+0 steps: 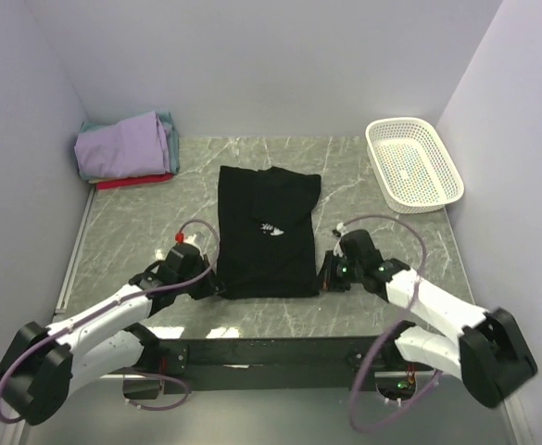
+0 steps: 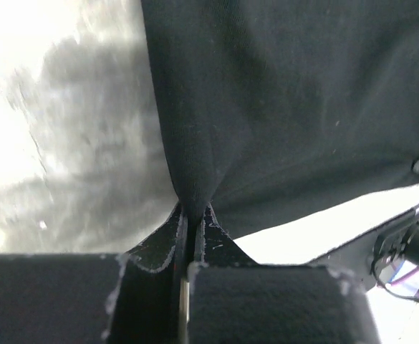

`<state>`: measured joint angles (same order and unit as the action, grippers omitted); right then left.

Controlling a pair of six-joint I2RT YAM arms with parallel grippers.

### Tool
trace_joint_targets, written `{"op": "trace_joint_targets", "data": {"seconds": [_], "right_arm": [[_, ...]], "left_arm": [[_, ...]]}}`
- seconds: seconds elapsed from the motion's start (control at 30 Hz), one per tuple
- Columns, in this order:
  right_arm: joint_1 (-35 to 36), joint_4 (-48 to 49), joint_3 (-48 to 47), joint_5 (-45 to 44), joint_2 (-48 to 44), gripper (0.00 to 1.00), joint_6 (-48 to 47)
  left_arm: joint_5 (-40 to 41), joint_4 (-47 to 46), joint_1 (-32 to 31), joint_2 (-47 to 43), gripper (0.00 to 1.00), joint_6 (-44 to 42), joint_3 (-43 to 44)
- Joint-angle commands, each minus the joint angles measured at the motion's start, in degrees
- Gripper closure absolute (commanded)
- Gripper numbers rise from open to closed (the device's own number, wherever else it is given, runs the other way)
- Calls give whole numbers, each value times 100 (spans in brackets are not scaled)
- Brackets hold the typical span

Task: Fold and stack the t-shirts

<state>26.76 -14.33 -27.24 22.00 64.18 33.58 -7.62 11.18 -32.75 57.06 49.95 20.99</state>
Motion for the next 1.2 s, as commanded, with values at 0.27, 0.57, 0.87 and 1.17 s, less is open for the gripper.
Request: {"op": "trace_joint_targets", "data": {"seconds": [0.27, 0.57, 0.87, 1.17], "right_arm": [[1059, -2362, 115, -1978, -2102, 52, 1581], [1059, -2515, -1239, -3385, -1480, 37, 1028], [181, -1960, -1837, -3510, -706, 35, 202], [-830, -1371, -2320, -2807, 172, 35, -326]], "left_arm": [[401, 1141, -1207, -1170, 51, 1227, -333], [1587, 1608, -1304, -1128, 7, 298, 1361], [1565, -70, -1024, 928, 1, -1321, 2936], [-151, -1856, 409, 3248, 1, -1778, 4051]]}}
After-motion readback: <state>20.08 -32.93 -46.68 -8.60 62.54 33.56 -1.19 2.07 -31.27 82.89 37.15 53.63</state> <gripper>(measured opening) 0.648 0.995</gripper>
